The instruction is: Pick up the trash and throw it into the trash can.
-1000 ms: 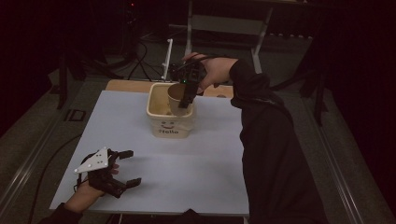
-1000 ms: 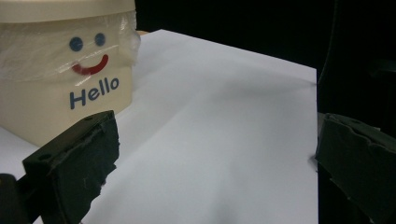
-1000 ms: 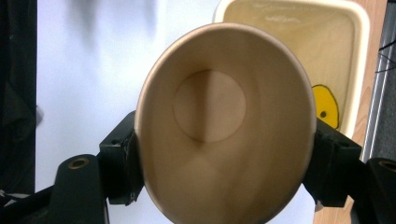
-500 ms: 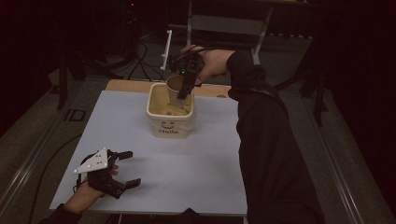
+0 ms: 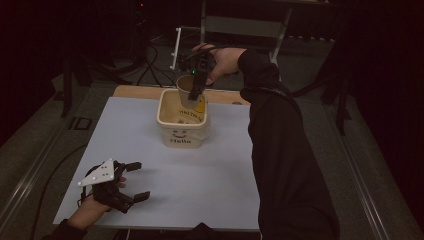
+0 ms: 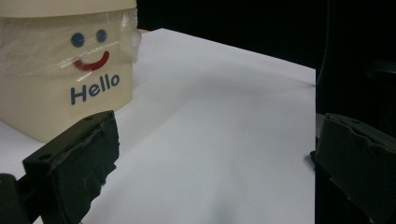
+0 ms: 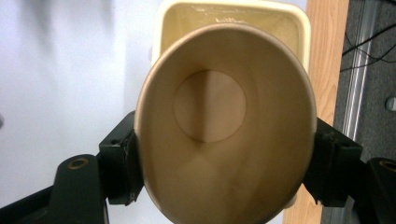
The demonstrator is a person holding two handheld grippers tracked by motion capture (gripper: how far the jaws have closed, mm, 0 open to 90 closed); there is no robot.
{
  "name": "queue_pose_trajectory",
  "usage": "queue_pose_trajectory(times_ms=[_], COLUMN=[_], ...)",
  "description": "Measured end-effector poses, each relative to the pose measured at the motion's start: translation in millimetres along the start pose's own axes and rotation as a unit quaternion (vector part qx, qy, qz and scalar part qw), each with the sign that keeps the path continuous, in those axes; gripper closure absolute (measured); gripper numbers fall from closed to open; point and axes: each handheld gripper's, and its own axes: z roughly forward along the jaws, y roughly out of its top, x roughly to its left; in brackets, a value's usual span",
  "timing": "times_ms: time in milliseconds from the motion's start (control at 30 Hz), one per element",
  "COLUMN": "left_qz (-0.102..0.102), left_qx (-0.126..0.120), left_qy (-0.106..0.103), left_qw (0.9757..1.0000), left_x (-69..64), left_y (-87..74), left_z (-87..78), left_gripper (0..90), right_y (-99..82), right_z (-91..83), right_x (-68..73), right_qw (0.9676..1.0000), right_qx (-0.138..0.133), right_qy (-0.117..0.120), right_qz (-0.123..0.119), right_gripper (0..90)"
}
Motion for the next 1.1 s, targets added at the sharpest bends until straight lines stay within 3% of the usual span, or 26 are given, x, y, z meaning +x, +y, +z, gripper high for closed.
queue_pose_trajectory(times_ms=[300,633,767,800,1100], left_qz=[0.001,0.002,0.002,0.002,0.003], left_qx=[0.002,0.004,0.005,0.004,0.004], left_qy=[-0.003,-0.003,-0.004,-0.004,-0.004], left_qw=[1.0000,1.0000,1.0000,1.0000,1.0000], left_x=[-0.5,-0.8,-1.0,-1.1,-1.3], left_y=[0.1,0.1,0.1,0.1,0.2], left_z=[0.6,0.3,0.4,0.4,0.3], left_gripper=[0.6,0.6,0.6,0.6,0.6], right_y=[-1.0,0.5,4.5,5.2,7.3], right_z=[-5.1,6.2,7.1,6.3,1.7], right_x=[-5.8,-8.7,-11.9,-13.4,-13.6], right_qw=[0.9999,0.9999,0.9995,0.9994,0.9994], right_qx=[0.000,0.006,0.006,0.003,-0.006], right_qy=[-0.008,-0.002,-0.001,0.006,0.009], right_qz=[0.014,0.016,0.032,0.034,0.034], right_gripper=[24.5,24.6,15.8,9.4,9.3])
